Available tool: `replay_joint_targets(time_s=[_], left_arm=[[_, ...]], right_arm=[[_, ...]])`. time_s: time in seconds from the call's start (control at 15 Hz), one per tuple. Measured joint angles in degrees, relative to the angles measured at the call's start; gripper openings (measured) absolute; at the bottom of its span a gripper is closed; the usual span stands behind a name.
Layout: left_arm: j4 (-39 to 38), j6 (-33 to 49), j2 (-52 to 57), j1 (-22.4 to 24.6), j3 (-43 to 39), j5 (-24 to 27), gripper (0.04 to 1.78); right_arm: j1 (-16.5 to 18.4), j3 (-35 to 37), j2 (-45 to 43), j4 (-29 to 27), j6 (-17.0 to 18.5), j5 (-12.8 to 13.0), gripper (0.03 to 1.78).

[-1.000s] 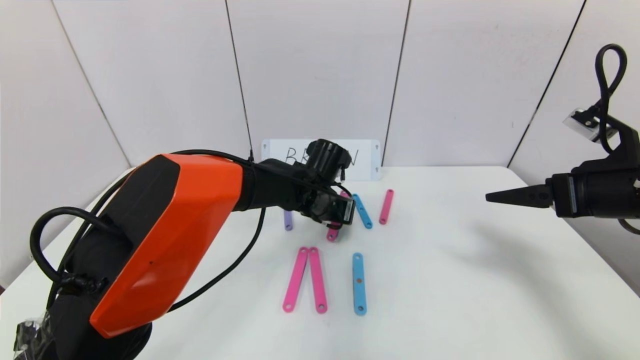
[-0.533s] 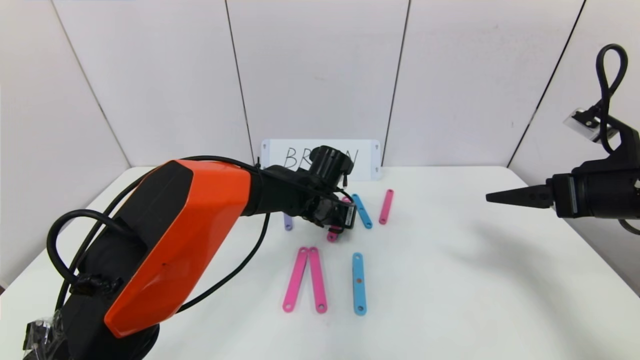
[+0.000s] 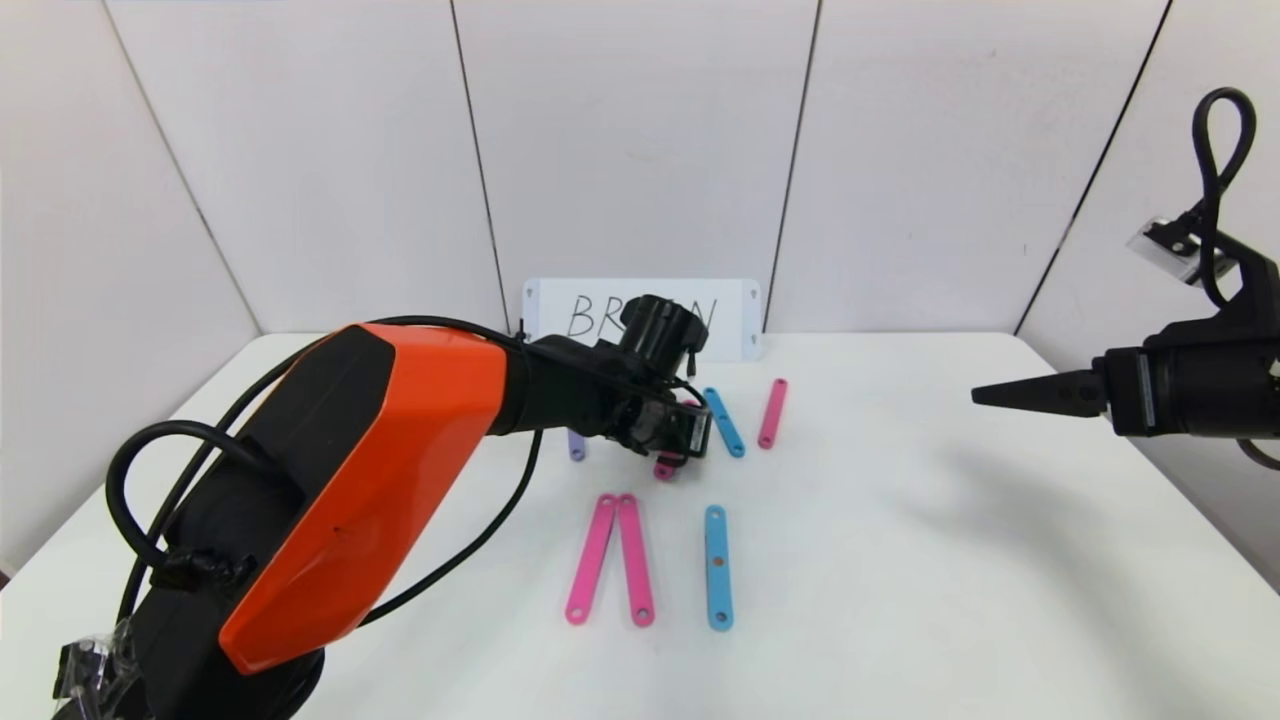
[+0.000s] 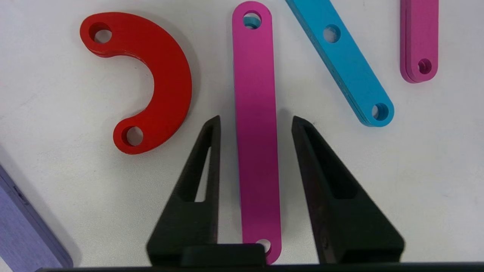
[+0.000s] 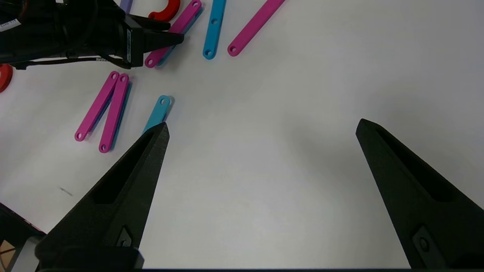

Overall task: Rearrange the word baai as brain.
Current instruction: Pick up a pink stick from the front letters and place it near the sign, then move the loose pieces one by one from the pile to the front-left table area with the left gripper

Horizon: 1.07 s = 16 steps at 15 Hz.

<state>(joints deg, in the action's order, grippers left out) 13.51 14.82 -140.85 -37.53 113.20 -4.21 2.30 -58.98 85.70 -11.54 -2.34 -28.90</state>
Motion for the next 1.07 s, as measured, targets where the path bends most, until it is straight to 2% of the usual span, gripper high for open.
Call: replay_joint_targets(time_s=[0.2,0.33,0.47,0.6,1.07], left_arm=[[-0.9,0.1,0.0,0.0,0.0,0.0,1.30],[-1.0,0.2,0.0,0.0,0.0,0.0,1.55],[-1.0,0.4,0.0,0.0,0.0,0.1,1.70],[-1.0,0.6,0.0,0.0,0.0,0.0,1.75],[-0.9,0.7,2.7,0.7,0.0,0.2,1.75]], right_arm=[[0.0,0.0,0.0,0.0,0.0,0.0,1.73],[0.0,0.0,-0.1,0.0,0.0,0.0,1.73],[0.0,0.0,-0.1,0.0,0.0,0.0,1.73],[0.0,0.0,-0.1,0.0,0.0,0.0,1.73],[0.0,0.1,-0.5,-0.1,0.0,-0.1,1.73]])
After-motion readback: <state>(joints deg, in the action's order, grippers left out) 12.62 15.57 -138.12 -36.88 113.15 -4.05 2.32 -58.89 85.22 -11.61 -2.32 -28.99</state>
